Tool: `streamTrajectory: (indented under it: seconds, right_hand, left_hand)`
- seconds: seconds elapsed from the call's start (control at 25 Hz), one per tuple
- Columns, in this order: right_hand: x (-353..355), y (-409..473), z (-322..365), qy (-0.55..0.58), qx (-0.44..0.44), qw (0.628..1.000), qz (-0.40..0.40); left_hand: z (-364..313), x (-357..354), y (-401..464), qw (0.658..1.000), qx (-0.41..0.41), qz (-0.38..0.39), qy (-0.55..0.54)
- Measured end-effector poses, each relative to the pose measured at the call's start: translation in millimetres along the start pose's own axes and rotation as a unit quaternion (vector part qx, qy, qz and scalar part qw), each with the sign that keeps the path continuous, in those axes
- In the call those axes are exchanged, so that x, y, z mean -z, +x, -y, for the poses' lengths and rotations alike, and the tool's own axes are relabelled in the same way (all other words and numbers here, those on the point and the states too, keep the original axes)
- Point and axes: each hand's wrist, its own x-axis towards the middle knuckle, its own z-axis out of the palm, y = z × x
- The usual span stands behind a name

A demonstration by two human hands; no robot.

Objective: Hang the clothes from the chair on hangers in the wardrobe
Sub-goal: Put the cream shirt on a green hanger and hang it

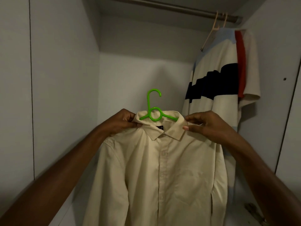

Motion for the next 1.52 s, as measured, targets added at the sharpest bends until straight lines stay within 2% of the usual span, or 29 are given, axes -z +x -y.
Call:
streamTrajectory:
  seconds: [0.08, 0.24, 0.36, 0.52, 0.6, 0.72, 0.88, 0.96, 1.08, 1.16, 1.28, 1.36, 1.44, 1.52]
  right_hand:
    - [-5.5, 7.5, 7.0, 0.005, 0.009, 1.000, -0.010]
    - [-7.9, 8.7, 13.2, 0.125, -0.012, 0.989, -0.084]
    - [-11.3, 13.2, 18.2, 0.130, -0.005, 0.982, -0.138]
    - [-8.6, 14.4, 19.5, 0.143, -0.016, 0.980, -0.136]
    - [-5.0, 13.1, 16.5, 0.169, -0.028, 0.976, -0.137]
    - [-1.7, 13.5, 12.3, 0.192, -0.047, 0.972, -0.129]
    - [2.4, 13.5, 15.7, 0.200, -0.054, 0.969, -0.132]
    - [9.6, 14.5, 20.8, 0.156, -0.060, 0.979, -0.112]
    - [29.5, 12.3, 22.8, 0.039, -0.105, 0.993, -0.024]
    - [41.4, 6.8, 22.3, 0.026, -0.117, 0.993, -0.008]
    - [42.6, 2.5, 32.4, 0.163, -0.083, 0.981, -0.061]
    - [40.2, 13.8, 39.2, 0.190, -0.055, 0.970, -0.144]
    - [43.9, 33.7, 42.9, 0.182, -0.048, 0.957, -0.222]
    - [57.3, 56.5, 45.7, 0.157, -0.047, 0.949, -0.268]
  left_hand:
    - [-1.7, 2.9, 2.8, 1.000, -0.007, 0.019, 0.007]
    - [-8.3, 15.5, 6.2, 0.998, -0.006, 0.049, 0.027]
    - [-13.0, 20.9, 12.1, 0.995, -0.005, 0.093, 0.023]
    - [-15.7, 25.5, 18.1, 0.991, 0.033, 0.132, -0.010]
    - [-12.5, 26.5, 16.8, 0.992, 0.029, 0.108, 0.052]
    - [-2.2, 30.6, 13.1, 0.997, 0.000, 0.009, 0.080]
    - [-1.8, 34.0, 16.0, 0.993, -0.054, 0.000, 0.108]
    - [-3.1, 35.6, 21.2, 0.994, -0.062, -0.025, 0.090]
    - [-4.4, 45.4, 31.6, 0.994, -0.063, -0.062, 0.064]
    - [-5.2, 57.2, 39.8, 0.996, -0.055, -0.064, 0.039]
    - [-16.0, 74.1, 60.8, 0.996, -0.046, -0.077, 0.011]
    - [-29.1, 79.0, 78.7, 0.995, -0.049, -0.090, 0.022]
    - [-39.4, 79.4, 102.0, 0.988, -0.063, -0.111, 0.088]
    - [-41.6, 78.6, 129.8, 0.962, -0.058, -0.181, 0.198]
